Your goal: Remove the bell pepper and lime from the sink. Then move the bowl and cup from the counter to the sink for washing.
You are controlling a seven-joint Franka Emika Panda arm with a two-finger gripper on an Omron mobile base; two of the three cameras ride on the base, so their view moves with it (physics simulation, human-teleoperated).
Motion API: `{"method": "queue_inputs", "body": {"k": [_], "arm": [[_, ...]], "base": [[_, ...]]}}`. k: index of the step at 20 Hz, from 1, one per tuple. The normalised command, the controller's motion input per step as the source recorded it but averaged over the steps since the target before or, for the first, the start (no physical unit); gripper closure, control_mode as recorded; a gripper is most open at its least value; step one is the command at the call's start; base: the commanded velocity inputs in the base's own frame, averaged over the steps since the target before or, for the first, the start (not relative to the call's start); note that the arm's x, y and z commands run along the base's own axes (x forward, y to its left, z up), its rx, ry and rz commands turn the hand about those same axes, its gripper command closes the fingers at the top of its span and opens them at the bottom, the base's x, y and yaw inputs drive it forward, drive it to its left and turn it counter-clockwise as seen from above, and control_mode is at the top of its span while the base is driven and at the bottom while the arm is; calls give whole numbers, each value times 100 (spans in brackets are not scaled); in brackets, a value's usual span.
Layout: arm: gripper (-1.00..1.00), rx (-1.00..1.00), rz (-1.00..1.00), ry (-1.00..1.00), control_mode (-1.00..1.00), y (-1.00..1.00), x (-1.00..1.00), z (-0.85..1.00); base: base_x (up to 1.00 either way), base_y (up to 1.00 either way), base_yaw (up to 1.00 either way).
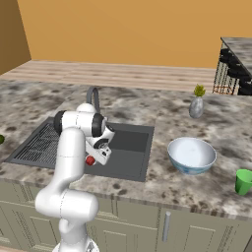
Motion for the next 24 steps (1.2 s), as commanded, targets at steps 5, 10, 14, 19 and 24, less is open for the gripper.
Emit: {"method": "queue_inputs", "body": {"k": [5, 10, 14, 19, 24], "arm": [[-100, 0, 0, 0, -100, 9, -9, -4], [-100, 0, 0, 0, -100, 6, -16, -5], [-100, 0, 0, 0, -100, 6, -13, -1], [-100, 0, 0, 0, -100, 8, -9, 0], [-100, 0, 0, 0, -100, 10, 5, -10]], "base": [[0, 0, 0], [0, 0, 0], [0, 0, 0], [0, 0, 0], [0, 0, 0]]}}
